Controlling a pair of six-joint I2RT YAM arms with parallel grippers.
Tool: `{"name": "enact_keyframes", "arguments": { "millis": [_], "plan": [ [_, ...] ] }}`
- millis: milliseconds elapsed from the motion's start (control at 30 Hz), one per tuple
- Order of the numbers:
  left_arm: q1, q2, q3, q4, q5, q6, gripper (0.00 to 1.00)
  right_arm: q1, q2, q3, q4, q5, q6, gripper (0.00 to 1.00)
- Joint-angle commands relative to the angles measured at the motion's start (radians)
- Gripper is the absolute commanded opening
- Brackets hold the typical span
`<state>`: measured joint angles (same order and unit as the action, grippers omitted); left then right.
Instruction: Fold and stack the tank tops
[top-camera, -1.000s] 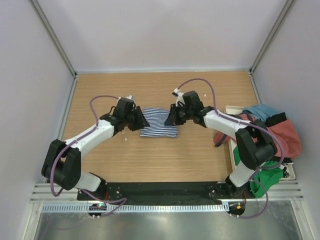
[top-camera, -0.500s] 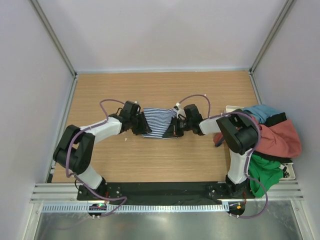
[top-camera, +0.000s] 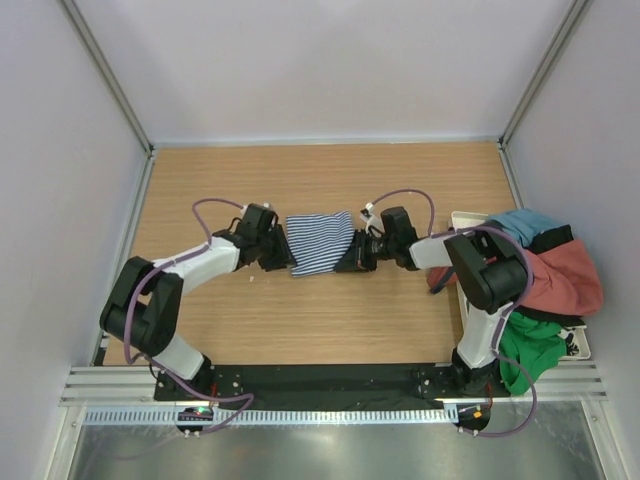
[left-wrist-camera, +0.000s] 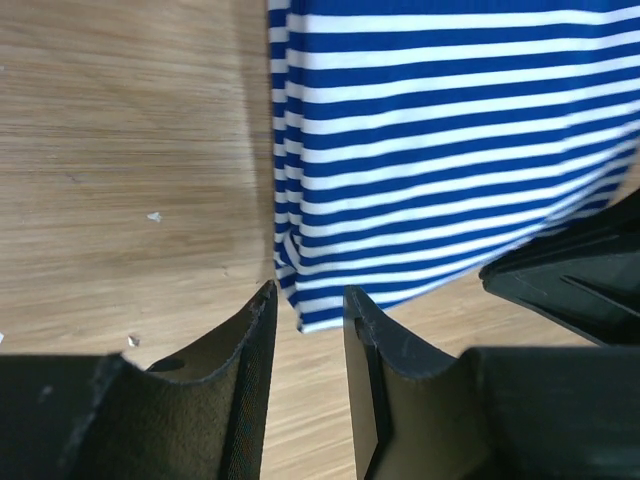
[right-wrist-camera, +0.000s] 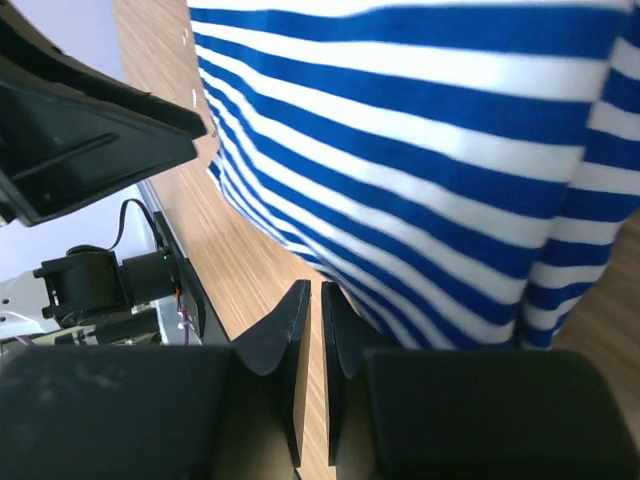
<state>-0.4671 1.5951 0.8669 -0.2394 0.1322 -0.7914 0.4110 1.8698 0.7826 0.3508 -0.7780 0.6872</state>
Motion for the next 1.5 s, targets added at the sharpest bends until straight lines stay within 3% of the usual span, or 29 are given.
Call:
{"name": "enact_keyframes", "arguments": {
  "millis": [0, 333, 633, 733, 867, 933, 1033, 1067, 1167, 1467],
  "plan": [
    [-0.010, -0.081, 0.043, -0.017, -0.023, 0.018, 0.34, 0.014, -0.095, 0.085, -0.108, 0.040, -0.055, 0.16],
    [-0.051, 0.038, 0.181, 0.031, 0.020, -0.049, 0.33, 0.018, 0.022, 0.290, -0.173, 0.048, -0.006, 0.16],
    [-0.042, 0.158, 0.178, 0.038, -0.035, -0.045, 0.31, -0.034, 0.256, 0.205, 0.073, -0.001, 0.147, 0.09],
    [-0.042, 0.128, 0.165, 0.045, -0.046, -0.045, 0.31, -0.034, 0.223, 0.202, 0.027, 0.025, 0.106, 0.11],
    [-0.045, 0.086, 0.176, 0.026, -0.048, -0.035, 0.31, -0.034, 0.138, 0.199, -0.016, 0.034, 0.069, 0.21],
    [-0.047, 0.072, 0.182, 0.003, -0.060, -0.031, 0.33, -0.034, 0.070, 0.201, -0.080, 0.057, 0.016, 0.31],
    [-0.045, 0.059, 0.178, -0.021, -0.123, -0.014, 0.46, -0.035, -0.021, 0.201, -0.177, 0.121, -0.050, 0.43],
    [-0.045, 0.045, 0.167, -0.026, -0.179, -0.012, 0.51, -0.035, -0.043, 0.198, -0.196, 0.167, -0.090, 0.44],
    [-0.045, 0.058, 0.172, -0.029, -0.218, -0.005, 0.53, -0.034, -0.130, 0.178, -0.240, 0.223, -0.136, 0.47],
    [-0.041, 0.215, 0.320, -0.070, -0.255, 0.018, 0.48, -0.031, -0.391, 0.101, -0.345, 0.447, -0.239, 0.48]
  ]
}}
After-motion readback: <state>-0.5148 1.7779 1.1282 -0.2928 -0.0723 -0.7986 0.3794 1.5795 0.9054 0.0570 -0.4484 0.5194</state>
